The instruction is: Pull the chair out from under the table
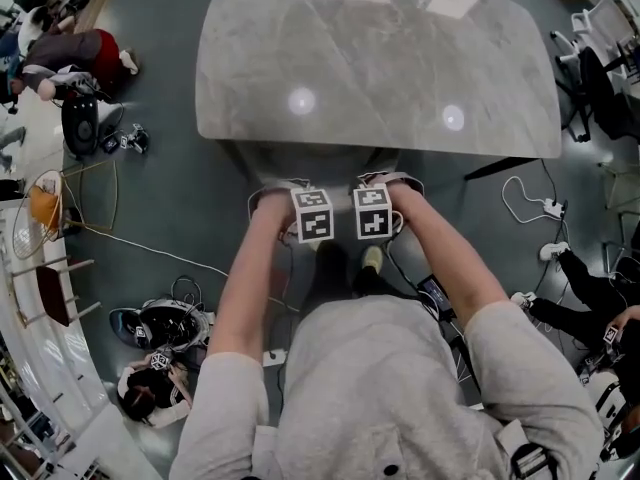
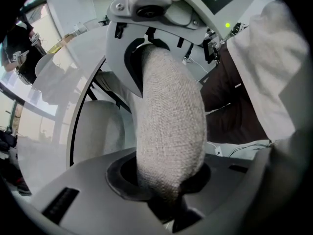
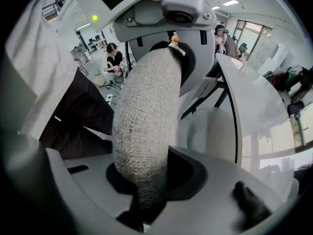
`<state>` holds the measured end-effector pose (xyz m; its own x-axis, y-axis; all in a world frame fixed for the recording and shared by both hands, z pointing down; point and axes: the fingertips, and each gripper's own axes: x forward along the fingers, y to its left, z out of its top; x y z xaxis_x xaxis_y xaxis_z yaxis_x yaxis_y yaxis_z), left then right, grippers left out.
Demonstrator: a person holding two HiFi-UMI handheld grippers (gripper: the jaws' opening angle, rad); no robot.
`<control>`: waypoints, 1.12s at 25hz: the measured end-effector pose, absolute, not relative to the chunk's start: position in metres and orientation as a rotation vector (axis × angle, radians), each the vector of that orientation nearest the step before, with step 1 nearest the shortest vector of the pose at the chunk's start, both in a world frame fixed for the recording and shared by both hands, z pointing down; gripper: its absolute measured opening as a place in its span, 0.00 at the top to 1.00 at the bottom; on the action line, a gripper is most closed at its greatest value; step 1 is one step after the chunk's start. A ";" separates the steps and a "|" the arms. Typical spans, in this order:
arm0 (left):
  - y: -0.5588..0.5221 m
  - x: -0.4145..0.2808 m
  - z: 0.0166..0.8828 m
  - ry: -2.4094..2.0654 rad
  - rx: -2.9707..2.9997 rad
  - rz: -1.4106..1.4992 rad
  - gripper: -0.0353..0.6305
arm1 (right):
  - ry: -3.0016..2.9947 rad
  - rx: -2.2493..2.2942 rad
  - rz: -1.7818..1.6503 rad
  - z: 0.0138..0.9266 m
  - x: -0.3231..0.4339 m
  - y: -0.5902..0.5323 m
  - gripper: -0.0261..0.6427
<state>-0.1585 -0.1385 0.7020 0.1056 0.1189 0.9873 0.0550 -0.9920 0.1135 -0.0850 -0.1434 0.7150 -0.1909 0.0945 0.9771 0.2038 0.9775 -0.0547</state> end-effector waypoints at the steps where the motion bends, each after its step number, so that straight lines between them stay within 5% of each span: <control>1: -0.134 -0.156 0.702 0.168 2.294 2.046 0.77 | -1.761 -0.239 -0.110 0.715 -0.083 -0.140 0.82; 28: -0.058 -0.135 0.696 0.147 2.240 2.018 0.76 | -1.750 -0.304 -0.142 0.712 -0.061 -0.069 0.82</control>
